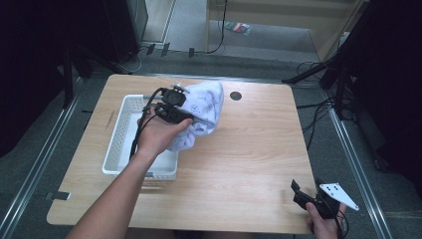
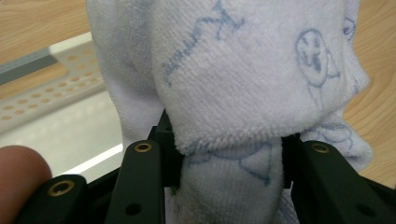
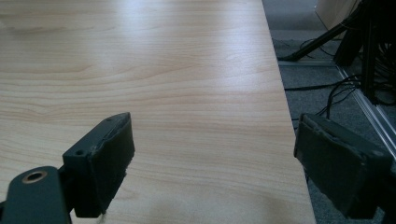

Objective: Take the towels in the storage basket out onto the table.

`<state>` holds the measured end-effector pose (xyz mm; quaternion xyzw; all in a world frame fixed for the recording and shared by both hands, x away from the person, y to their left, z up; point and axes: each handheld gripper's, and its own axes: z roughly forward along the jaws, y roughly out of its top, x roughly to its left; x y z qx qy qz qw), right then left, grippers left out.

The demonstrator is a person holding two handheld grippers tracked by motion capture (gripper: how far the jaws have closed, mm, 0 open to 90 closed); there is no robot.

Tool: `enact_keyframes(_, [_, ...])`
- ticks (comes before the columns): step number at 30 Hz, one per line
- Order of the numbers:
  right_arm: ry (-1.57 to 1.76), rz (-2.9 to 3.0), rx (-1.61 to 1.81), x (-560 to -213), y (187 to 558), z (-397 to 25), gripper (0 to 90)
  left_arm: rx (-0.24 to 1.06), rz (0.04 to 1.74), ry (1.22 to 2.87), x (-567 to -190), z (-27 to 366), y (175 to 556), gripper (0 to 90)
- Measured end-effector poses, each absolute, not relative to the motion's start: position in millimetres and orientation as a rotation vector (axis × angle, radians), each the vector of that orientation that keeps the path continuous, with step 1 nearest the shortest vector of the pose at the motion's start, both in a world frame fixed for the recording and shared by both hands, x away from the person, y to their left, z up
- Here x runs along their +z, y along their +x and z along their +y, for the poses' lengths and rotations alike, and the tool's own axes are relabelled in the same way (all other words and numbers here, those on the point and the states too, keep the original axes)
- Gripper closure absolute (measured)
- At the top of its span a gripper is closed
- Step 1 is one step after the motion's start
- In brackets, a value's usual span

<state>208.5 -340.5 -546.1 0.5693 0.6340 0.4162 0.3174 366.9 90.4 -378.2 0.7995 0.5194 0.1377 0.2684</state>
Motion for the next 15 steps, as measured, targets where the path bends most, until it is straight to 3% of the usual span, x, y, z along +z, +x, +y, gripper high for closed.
enact_keyframes(15, [1.503, 1.662, 1.111, -546.0, 208.1, -341.9, 12.3, 0.314, 1.339, 2.205, -397.9, 36.9, 371.4, 58.6])
